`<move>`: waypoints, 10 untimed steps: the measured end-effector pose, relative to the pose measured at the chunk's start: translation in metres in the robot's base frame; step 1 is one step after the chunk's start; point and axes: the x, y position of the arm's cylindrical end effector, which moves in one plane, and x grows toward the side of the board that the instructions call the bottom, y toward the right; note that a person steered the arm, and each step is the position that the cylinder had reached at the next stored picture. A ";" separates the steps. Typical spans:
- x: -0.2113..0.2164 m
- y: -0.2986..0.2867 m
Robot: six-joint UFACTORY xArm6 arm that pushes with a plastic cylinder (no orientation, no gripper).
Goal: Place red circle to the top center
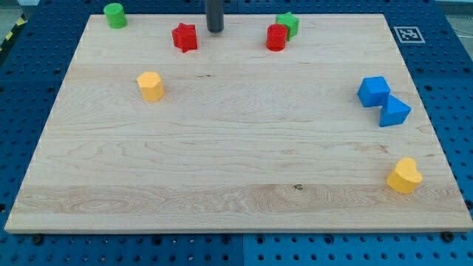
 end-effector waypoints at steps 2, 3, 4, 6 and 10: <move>0.055 0.037; 0.059 0.088; 0.064 0.129; 0.046 0.134; -0.001 0.075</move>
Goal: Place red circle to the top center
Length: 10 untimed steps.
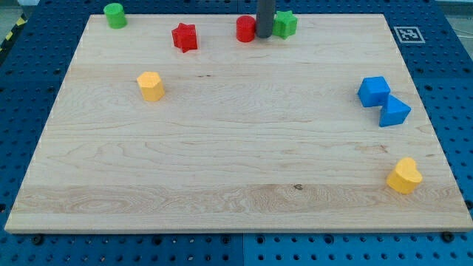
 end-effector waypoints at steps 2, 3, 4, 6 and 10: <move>0.006 -0.026; 0.013 -0.028; 0.013 -0.035; 0.008 -0.061; 0.021 -0.044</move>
